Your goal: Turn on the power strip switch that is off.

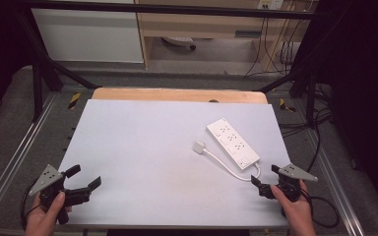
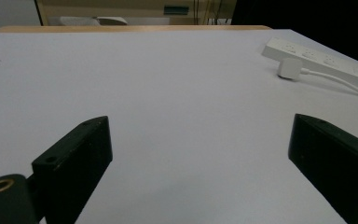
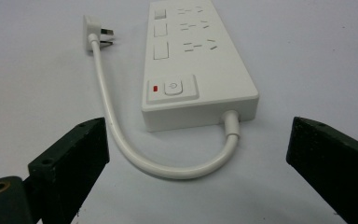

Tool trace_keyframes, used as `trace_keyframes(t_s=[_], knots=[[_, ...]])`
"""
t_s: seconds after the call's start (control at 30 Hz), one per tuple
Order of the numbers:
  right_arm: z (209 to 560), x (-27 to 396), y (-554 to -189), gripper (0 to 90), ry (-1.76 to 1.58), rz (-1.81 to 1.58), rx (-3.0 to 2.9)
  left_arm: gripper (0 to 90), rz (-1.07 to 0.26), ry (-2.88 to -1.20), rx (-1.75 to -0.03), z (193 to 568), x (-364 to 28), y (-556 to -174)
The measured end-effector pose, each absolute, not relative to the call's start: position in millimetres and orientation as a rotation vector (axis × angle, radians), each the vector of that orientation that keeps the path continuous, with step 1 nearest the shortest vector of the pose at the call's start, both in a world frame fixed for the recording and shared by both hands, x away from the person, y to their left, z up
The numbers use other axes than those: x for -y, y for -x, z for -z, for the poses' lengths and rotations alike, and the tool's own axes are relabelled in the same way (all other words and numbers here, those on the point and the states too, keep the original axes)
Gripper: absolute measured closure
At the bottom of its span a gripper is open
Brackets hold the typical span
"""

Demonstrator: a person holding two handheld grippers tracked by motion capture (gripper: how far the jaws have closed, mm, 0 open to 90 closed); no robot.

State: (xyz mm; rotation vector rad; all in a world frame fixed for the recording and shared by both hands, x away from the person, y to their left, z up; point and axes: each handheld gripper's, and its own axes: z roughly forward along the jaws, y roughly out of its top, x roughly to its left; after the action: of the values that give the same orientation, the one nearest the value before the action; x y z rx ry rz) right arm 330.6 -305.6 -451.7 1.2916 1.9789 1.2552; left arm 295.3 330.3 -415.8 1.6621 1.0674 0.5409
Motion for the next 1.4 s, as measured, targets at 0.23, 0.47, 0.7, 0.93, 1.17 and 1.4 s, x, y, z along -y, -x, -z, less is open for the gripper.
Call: trace_keyframes(t_s=[0.23, 0.47, 0.7, 0.93, 1.17, 1.4], knots=[[451, 304, -331, 5.5, -1.280, -1.256, -1.985, 6.2, -0.519, -1.697, -1.071, 418, -328, -297], [451, 303, -332, 4.1, -1.284, -1.260, -1.984, 6.2, -0.513, -1.701, -1.068, 419, -328, -297], [448, 300, -332, 3.3, -1.293, -1.278, -1.980, 6.2, -0.513, -1.702, -1.071, 419, -327, -297], [443, 295, -330, 3.0, -1.279, -1.307, -1.979, 6.2, -0.511, -1.709, -1.065, 419, -327, -297], [434, 284, -323, 3.8, -1.260, -1.345, -1.974, 6.2, -0.515, -1.709, -1.060, 418, -327, -296], [422, 275, -322, 5.4, -1.238, -1.358, -1.968, 6.2, -0.514, -1.712, -1.059, 419, -325, -296]])
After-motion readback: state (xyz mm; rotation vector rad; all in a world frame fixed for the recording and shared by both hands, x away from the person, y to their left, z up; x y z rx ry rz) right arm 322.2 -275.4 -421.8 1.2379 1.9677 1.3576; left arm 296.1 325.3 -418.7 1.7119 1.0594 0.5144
